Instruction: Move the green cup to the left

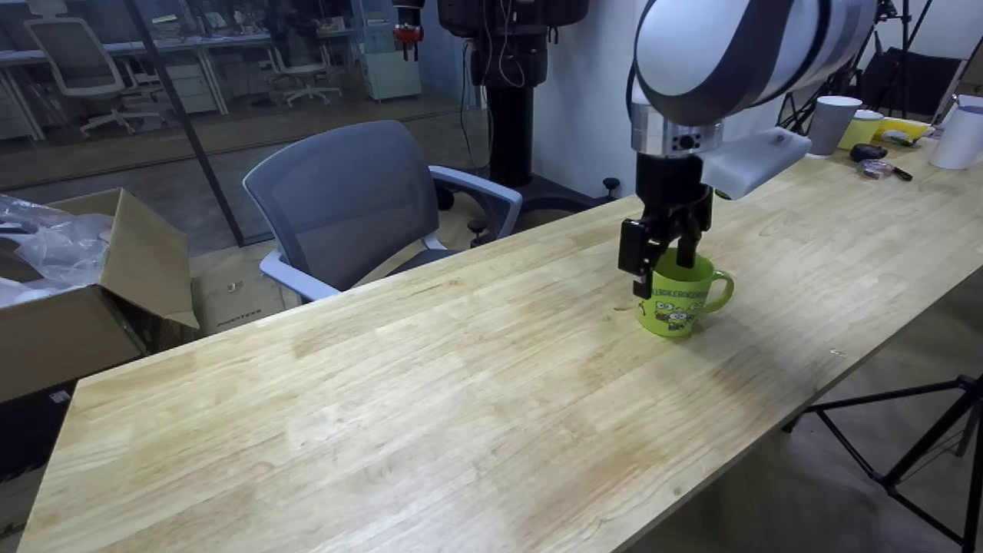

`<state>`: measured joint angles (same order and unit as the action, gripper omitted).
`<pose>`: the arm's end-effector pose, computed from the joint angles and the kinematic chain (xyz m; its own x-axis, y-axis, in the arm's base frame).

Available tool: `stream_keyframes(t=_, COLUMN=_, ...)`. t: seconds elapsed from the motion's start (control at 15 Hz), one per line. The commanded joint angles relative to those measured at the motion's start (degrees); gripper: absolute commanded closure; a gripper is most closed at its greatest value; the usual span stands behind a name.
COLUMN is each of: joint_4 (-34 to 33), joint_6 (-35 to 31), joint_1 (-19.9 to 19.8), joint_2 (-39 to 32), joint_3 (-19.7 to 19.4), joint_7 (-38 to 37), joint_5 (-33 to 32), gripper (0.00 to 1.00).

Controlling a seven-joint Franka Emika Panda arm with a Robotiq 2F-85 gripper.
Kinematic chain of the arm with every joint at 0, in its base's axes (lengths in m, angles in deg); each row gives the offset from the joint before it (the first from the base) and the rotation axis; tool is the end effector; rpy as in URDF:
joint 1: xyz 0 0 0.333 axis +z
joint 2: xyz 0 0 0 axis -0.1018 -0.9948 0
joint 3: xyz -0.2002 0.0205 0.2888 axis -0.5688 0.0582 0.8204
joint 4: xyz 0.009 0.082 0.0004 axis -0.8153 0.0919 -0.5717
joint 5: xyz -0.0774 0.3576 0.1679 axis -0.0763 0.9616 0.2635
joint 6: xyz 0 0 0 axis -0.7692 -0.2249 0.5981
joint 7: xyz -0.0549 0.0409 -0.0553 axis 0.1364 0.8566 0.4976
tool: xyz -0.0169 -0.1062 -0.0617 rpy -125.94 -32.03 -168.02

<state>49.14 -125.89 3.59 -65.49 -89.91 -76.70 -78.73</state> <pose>0.5848 -0.0271 0.1548 0.9833 0.1414 -0.1145 0.1449 -0.9892 0.0230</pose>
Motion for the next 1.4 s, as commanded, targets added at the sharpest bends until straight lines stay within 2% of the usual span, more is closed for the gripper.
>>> stream_keyframes(t=0.0, joint_4=-1.2, joint_6=0.3, joint_1=-2.5, joint_2=-1.8, joint_3=2.0, joint_7=3.4, joint_5=2.9, gripper=0.00)
stream_keyframes(t=0.13, joint_4=-1.3, joint_6=0.3, joint_1=-2.7, joint_2=-2.6, joint_3=2.0, joint_7=3.8, joint_5=3.4, gripper=0.00)
stream_keyframes(t=0.2, joint_4=-1.5, joint_6=0.3, joint_1=-2.9, joint_2=-2.9, joint_3=2.0, joint_7=3.7, joint_5=3.5, gripper=0.25)
stream_keyframes(t=0.27, joint_4=-1.7, joint_6=0.4, joint_1=-2.9, joint_2=-3.2, joint_3=1.8, joint_7=3.2, joint_5=3.7, gripper=0.27)
stream_keyframes(t=0.33, joint_4=-1.8, joint_6=0.6, joint_1=-2.8, joint_2=-3.3, joint_3=1.4, joint_7=2.7, joint_5=3.6, gripper=0.33)
stream_keyframes(t=0.47, joint_4=-1.9, joint_6=0.6, joint_1=-2.7, joint_2=-3.6, joint_3=1.0, joint_7=2.1, joint_5=3.5, gripper=0.49)
stream_keyframes(t=0.93, joint_4=-2.6, joint_6=1.3, joint_1=-1.5, joint_2=-3.4, joint_3=-1.2, joint_7=-0.4, joint_5=2.2, gripper=0.95)
stream_keyframes(t=1.07, joint_4=-3.1, joint_6=2.3, joint_1=-0.9, joint_2=-2.7, joint_3=-1.7, joint_7=-1.6, joint_5=1.9, gripper=1.00)
stream_keyframes(t=1.33, joint_4=-4.4, joint_6=4.2, joint_1=-0.2, joint_2=-1.8, joint_3=-2.1, joint_7=-3.7, joint_5=2.1, gripper=0.98)
